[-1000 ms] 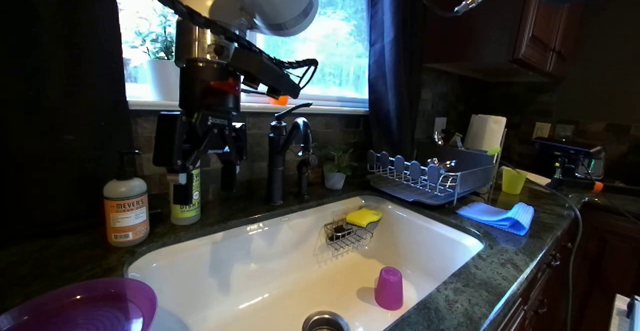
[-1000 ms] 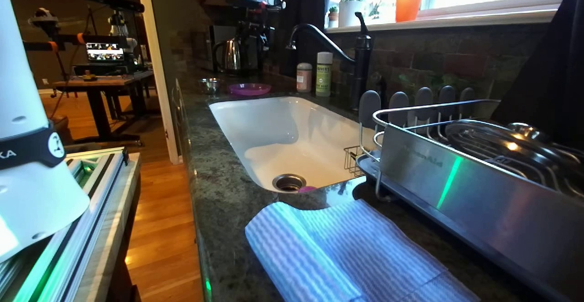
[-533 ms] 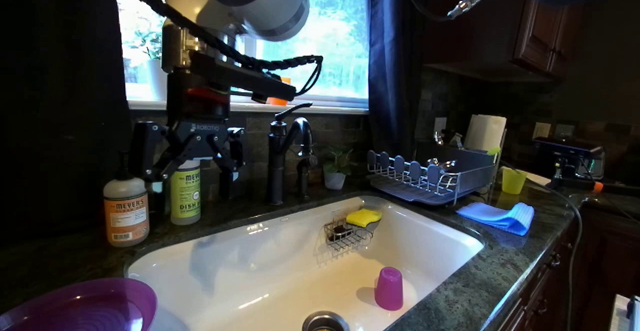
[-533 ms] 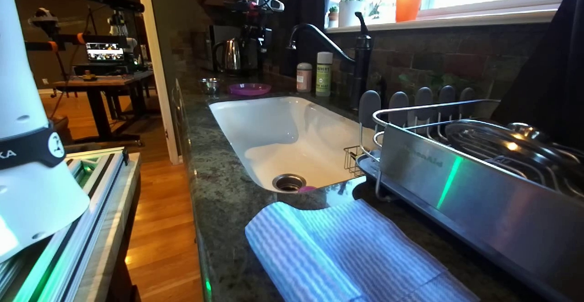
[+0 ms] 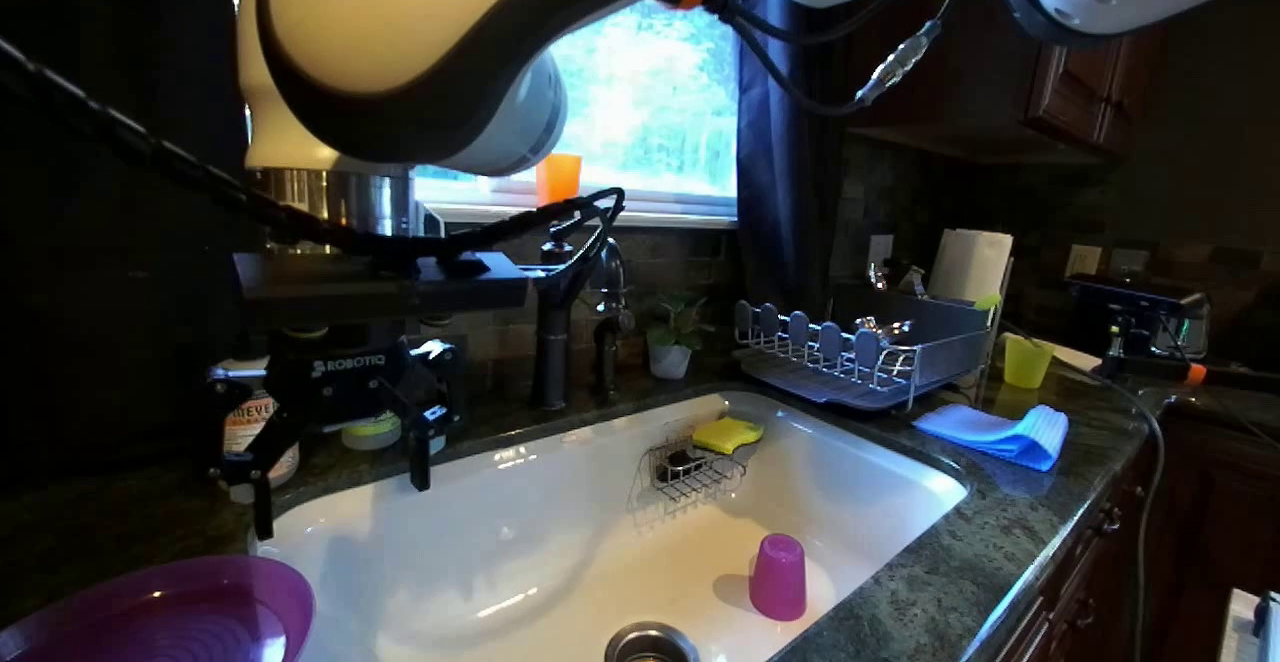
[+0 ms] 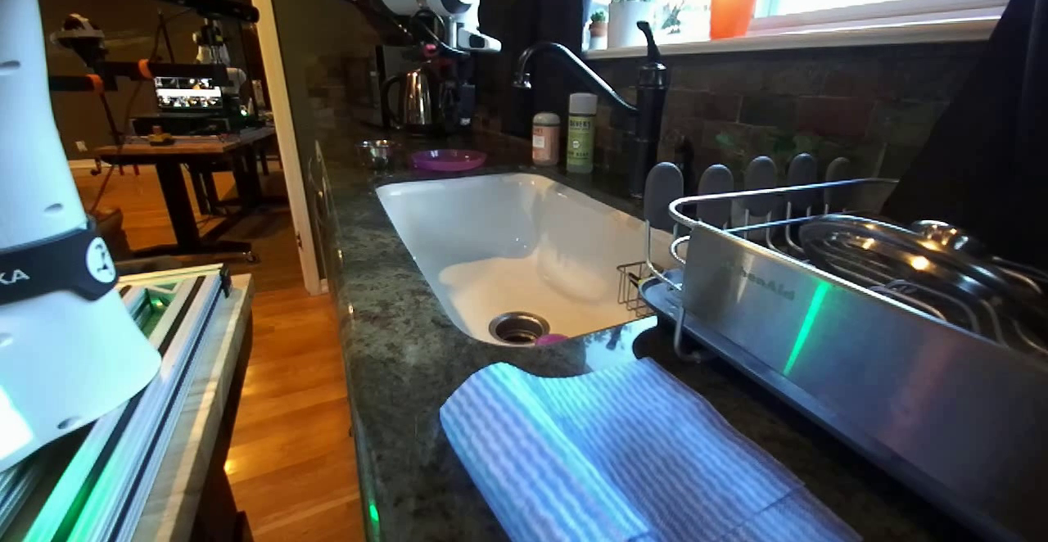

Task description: Put the purple plate on the plate rack

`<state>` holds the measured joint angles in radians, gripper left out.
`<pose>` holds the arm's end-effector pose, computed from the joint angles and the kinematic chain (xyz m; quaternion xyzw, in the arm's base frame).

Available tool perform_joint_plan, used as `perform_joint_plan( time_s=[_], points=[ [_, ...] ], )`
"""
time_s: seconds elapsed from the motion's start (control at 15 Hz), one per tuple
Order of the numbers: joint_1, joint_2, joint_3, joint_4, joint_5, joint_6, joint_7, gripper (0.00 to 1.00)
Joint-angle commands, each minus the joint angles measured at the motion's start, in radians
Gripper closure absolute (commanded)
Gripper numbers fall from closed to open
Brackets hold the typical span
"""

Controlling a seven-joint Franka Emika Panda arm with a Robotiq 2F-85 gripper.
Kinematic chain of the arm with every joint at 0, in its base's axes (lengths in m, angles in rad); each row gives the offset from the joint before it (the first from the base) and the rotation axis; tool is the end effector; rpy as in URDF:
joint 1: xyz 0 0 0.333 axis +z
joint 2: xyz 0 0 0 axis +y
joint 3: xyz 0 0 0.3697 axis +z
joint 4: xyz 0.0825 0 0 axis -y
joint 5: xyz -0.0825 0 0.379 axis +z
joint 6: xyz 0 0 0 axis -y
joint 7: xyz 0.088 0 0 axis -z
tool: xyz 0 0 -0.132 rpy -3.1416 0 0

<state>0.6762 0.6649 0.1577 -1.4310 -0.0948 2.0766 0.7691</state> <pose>0.5252 0.5327 0.3249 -0.9992 -0.0393 0.0090 0.0012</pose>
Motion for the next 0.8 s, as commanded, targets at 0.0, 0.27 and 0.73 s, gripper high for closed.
perform_joint_plan(
  time_s=[0.0,0.27,0.73],
  points=[
    [0.004,0.012,-0.008,0.013,0.004,-0.004,-0.001,0.0],
    [-0.001,0.042,-0.004,0.007,0.02,0.079,0.008,0.0],
    [0.008,0.092,-0.01,0.012,0.02,0.125,0.01,0.0]
  ],
)
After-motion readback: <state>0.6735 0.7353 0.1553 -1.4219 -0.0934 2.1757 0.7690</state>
